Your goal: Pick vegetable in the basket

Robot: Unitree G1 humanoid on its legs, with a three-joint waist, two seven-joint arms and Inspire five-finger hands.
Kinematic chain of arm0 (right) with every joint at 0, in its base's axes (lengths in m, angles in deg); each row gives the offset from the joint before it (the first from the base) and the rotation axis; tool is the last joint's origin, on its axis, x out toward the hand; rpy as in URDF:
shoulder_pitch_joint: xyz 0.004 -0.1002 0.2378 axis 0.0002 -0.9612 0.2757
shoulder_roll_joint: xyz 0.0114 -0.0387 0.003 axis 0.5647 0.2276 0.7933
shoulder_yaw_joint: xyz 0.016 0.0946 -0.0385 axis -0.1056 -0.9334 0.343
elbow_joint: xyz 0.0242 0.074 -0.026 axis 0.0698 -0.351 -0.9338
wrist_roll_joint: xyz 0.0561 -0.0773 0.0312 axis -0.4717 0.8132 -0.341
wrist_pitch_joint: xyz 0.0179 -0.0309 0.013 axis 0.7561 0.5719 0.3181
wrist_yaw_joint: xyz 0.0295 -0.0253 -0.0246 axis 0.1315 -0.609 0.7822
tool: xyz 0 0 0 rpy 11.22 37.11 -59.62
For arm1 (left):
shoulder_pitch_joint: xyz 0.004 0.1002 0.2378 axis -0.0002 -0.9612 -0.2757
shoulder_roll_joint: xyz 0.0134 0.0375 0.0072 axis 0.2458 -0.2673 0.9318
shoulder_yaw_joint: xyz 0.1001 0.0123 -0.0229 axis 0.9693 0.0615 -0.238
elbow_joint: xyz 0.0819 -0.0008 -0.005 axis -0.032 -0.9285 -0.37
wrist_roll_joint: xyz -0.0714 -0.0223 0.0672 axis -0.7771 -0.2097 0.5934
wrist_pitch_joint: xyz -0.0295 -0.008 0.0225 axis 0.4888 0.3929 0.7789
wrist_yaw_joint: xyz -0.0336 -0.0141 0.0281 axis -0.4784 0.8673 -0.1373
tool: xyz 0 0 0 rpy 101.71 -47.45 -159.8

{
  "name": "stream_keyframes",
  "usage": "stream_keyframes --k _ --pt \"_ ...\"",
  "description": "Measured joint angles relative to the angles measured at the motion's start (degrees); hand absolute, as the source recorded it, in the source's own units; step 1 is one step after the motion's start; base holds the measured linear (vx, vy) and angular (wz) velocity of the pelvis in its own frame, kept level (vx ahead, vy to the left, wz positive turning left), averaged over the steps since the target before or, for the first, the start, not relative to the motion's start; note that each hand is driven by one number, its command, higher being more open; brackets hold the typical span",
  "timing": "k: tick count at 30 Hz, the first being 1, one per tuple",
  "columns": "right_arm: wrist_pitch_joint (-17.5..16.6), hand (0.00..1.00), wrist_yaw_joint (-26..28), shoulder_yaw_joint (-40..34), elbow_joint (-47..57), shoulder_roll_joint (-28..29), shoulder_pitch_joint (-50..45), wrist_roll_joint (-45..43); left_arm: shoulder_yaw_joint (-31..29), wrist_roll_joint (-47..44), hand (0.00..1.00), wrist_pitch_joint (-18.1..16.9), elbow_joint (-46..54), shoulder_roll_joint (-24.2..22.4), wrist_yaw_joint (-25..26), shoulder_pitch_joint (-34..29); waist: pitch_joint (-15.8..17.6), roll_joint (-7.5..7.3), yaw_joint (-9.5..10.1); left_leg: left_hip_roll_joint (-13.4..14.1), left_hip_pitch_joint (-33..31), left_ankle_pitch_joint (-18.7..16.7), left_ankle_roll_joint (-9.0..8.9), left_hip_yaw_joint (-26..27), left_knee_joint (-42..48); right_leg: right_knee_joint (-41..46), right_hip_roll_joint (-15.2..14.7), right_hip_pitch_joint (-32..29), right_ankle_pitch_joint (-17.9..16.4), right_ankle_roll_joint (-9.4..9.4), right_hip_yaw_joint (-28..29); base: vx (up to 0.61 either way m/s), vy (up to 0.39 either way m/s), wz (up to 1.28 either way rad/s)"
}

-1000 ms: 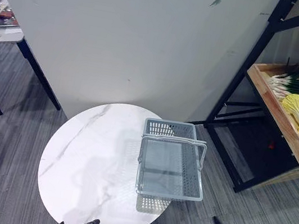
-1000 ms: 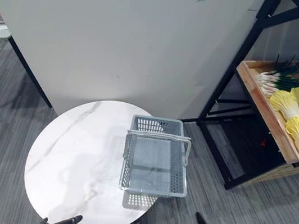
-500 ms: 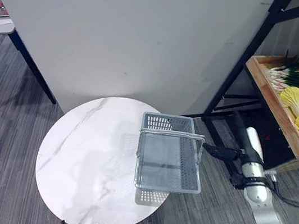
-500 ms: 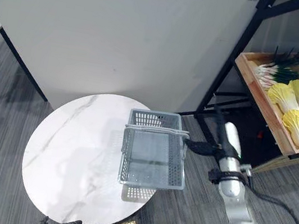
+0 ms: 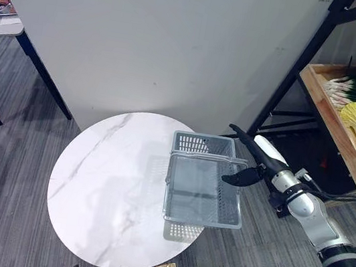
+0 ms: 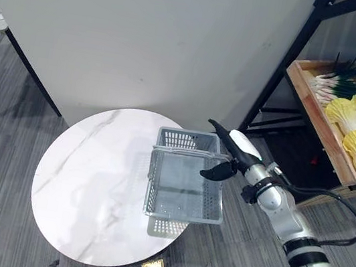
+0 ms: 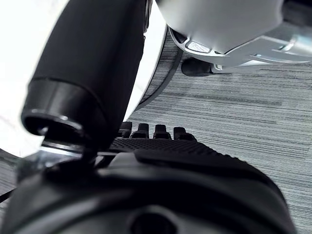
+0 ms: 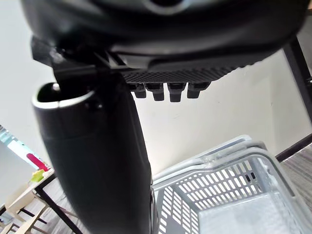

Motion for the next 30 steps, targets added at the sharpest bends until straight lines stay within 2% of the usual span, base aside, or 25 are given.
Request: stream_keyframes --k 13,19,30 --pt "0.10 1.00 0.99 5.13 -13.51 -0.08 8.06 -0.08 0.57 0.06 1.00 0.56 0.98 -0.55 -0.71 -0.02 2.58 1.60 1.74 -0.34 -1.96 1.73 1.03 -3.15 -0.10 -0.99 0.05 0.03 0.74 -0.36 -1.90 -0.05 0.006 0.10" --pt "0.36 1.00 -1.50 5.87 -20.16 0.95 12.55 -0.04 0.57 0.21 1.00 0.16 2.10 -0.72 -1.15 0.13 4.46 1.86 2.62 -0.66 -2.18 3.02 1.46 -4.15 -1.23 -1.28 0.05 0.03 1.21 -0.59 -2.73 -0.04 0.019 0.08" --pt "0.94 1.00 -3.81 5.87 -25.25 2.73 20.73 0.03 0.60 0.53 1.00 -1.47 3.93 -1.11 -1.46 0.66 8.46 2.88 3.31 -0.82 -4.01 4.19 1.65 -5.49 -1.24 -1.88 0.06 -0.90 2.14 -0.87 -3.43 -0.04 0.015 0.05"
